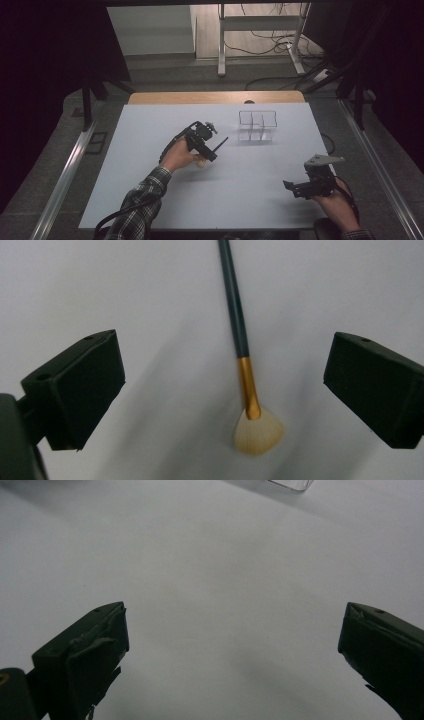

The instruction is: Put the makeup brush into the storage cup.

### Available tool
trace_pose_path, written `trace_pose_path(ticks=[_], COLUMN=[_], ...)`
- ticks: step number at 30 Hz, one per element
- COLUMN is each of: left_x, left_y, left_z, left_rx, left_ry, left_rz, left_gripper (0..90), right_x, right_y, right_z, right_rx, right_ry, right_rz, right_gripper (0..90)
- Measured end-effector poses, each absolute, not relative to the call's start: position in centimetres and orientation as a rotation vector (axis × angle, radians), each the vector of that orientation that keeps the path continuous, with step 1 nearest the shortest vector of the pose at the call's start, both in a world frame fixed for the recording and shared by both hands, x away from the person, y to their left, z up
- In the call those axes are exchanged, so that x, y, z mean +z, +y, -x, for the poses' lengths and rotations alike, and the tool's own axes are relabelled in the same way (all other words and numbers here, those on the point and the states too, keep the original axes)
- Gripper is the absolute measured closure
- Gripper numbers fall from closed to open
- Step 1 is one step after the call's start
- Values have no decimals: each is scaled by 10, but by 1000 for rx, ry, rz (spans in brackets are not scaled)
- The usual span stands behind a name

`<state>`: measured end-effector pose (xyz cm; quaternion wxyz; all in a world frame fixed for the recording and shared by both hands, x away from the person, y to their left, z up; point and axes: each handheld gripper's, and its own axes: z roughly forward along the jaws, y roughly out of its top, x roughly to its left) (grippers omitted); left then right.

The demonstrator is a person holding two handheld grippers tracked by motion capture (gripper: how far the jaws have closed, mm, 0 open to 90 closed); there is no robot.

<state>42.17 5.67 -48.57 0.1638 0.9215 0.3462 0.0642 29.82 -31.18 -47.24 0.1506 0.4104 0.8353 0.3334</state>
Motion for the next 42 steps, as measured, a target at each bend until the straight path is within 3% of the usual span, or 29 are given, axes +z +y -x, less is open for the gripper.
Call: trace_pose_path(ticks=[19, 29, 33, 35, 36, 37, 38, 40, 42], left_x=[-503, -514, -511, -508, -506, -505, -505, -504, -504], left_y=[45, 49, 53, 55, 56, 56, 57, 56, 54], left_z=[-428, -428, -426, -424, -424, -423, -423, -422, -421], left_rx=[153, 104, 85, 87, 86, 83, 74, 66, 84], left_ry=[985, 1009, 999, 998, 996, 997, 1000, 1001, 997], left_rz=[-2682, -2668, -2645, -2641, -2640, -2641, -2643, -2648, -2658], left_gripper=[23, 68, 192, 326, 435, 647, 647, 818, 841], right_x=[-473, -473, -473, -473, -474, -473, -474, -474, -474], right_y=[-311, -311, -311, -311, -310, -310, -310, -310, -310], right_z=[-298, -298, -298, -298, -298, -298, -298, -298, -298], right_rx=[959, 956, 960, 953, 951, 950, 951, 951, 951], right_ry=[2411, 2416, 2420, 2427, 2428, 2429, 2427, 2426, 2426], right_rz=[-1164, -1164, -1163, -1158, -1157, -1156, -1159, -1155, -1156], right_gripper=[2, 3, 8, 9, 9, 9, 9, 9, 9])
